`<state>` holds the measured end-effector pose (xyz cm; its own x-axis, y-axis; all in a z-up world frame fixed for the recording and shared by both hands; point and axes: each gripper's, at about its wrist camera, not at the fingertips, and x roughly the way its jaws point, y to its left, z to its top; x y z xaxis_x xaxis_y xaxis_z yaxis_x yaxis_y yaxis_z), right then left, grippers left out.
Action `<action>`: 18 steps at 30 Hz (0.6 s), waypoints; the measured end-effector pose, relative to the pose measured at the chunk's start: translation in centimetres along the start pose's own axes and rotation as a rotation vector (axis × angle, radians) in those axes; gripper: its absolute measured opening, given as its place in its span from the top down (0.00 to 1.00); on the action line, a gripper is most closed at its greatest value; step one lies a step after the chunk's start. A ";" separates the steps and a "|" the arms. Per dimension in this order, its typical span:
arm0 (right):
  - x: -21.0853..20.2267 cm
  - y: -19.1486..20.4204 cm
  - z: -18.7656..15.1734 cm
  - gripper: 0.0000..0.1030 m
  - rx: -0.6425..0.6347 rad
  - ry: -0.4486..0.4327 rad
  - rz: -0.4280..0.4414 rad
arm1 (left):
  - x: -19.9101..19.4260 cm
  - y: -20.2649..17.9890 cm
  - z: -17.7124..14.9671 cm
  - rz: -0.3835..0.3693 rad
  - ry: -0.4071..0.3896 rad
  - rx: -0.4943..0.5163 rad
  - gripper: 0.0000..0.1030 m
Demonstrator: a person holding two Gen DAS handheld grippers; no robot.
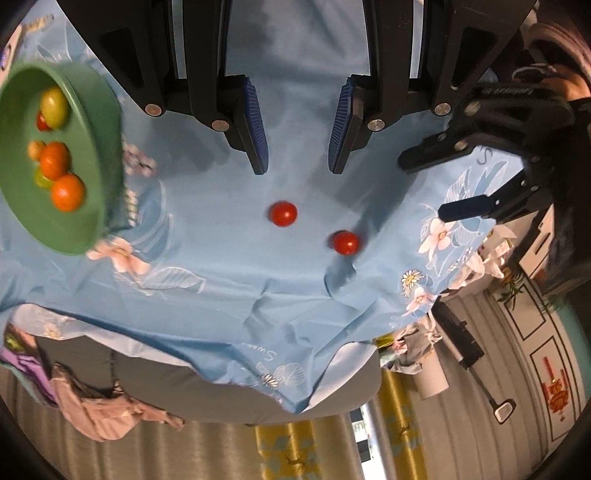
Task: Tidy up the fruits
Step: 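Move both open tools back toward the last two cherry tomatoes, then grasp a cherry tomato with the right tool while the left tool grasps the other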
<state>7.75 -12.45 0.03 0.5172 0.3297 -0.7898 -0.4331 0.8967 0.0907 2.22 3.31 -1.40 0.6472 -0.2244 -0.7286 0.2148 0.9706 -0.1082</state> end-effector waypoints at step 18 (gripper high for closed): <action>9.7 -1.7 3.0 0.67 -0.005 0.136 0.022 | 3.1 3.7 2.6 -0.027 0.037 -0.012 0.21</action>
<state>15.73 -9.86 -5.94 0.4029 0.3061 -0.8625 -0.4476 0.8879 0.1061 6.91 5.95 -2.32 0.6140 -0.2471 -0.7497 0.2225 0.9654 -0.1360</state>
